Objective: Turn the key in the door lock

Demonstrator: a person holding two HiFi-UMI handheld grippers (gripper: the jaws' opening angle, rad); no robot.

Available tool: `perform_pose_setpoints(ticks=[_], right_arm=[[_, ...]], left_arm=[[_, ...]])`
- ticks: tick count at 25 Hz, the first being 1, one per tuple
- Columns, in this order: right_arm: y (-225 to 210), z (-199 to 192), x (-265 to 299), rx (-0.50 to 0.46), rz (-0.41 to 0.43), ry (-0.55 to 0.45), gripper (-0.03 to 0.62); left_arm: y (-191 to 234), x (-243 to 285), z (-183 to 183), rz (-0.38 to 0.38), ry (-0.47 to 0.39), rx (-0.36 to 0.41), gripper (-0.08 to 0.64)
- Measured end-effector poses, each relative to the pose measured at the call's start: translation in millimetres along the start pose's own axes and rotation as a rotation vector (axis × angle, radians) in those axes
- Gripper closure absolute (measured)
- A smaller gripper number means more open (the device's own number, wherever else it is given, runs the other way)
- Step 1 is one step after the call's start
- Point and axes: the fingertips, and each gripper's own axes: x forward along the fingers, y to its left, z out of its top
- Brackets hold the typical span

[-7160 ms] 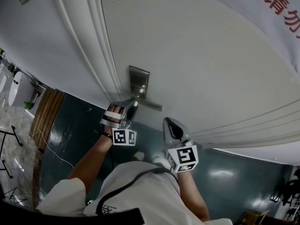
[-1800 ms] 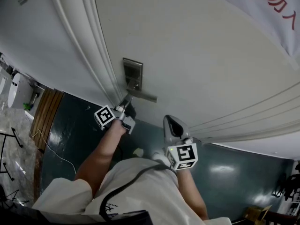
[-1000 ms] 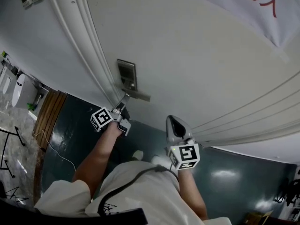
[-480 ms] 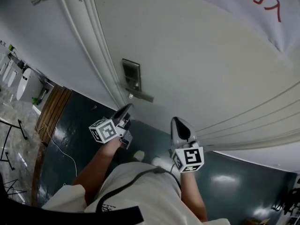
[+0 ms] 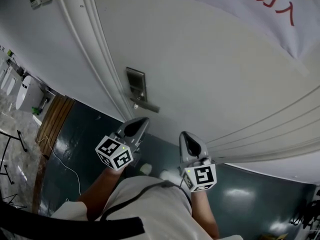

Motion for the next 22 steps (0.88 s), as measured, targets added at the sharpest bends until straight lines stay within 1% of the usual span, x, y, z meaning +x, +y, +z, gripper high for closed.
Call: perform_pose_setpoints(ticks=[1, 3, 5, 9, 13, 17, 22], right_arm=[[1, 3, -2, -0.004, 0.002, -0.007, 0.584], [2, 7, -4, -0.009, 0.006, -0.019, 0.584], [2, 11, -4, -0.018, 0.005, -0.019, 0.584], [1, 11, -7, -0.019, -0.006, -0.013, 0.584], [4, 7, -11, -0.019, -0.001, -0.004, 0.584], [6, 6, -13, -0.021, 0.013, 0.001, 0.584], [3, -2, -16, -0.017, 0.041, 0.007, 0.584]], left_arm=[[-7, 1, 3, -0.013, 0.000, 0.030, 0.557], [-19, 4, 10, -0.035, -0.012, 0.060, 0.557], [-26, 6, 14, -0.049, -0.024, 0.073, 0.557], [-30, 9, 14, -0.060, -0.025, 0.075, 0.557], [-26, 8, 9, -0.047, -0.014, 0.068, 0.557], [-22, 4, 3, -0.020, -0.012, 0.034, 0.557], [-24, 0, -6, 0.016, 0.005, 0.038, 0.557]])
